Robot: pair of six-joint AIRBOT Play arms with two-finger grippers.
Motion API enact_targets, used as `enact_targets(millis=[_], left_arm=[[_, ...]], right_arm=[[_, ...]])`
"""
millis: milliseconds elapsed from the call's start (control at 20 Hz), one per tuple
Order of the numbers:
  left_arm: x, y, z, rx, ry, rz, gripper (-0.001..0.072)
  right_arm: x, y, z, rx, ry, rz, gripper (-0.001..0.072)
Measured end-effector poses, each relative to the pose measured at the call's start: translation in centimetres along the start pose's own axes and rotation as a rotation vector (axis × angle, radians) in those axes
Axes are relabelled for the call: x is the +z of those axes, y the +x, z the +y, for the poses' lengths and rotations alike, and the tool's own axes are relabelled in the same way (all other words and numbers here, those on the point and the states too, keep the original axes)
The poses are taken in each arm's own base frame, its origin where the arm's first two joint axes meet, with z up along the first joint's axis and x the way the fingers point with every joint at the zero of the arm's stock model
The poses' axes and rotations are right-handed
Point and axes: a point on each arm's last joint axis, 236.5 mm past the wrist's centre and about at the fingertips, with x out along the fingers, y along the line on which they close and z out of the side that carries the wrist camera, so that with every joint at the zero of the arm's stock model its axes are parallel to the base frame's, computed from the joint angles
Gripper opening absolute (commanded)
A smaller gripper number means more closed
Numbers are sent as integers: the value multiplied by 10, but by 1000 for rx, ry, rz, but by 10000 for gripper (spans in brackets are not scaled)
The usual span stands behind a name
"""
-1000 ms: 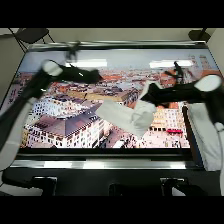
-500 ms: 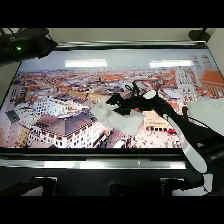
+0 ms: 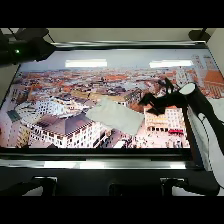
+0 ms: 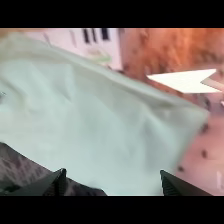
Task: Fold the shirts.
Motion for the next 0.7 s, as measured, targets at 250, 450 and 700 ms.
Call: enact_targets(millis=[250, 450, 700], left_arm=[[-2, 0, 0, 2, 4, 7, 35], [-9, 0, -1, 0, 5, 36, 35], [-12, 0, -1, -1, 6, 51, 35]], right_arm=[[-58, 46, -40, -18, 91, 78, 658], [-60, 80, -27, 40, 115, 19, 47], [-3, 34, 6, 127, 23, -178, 45]])
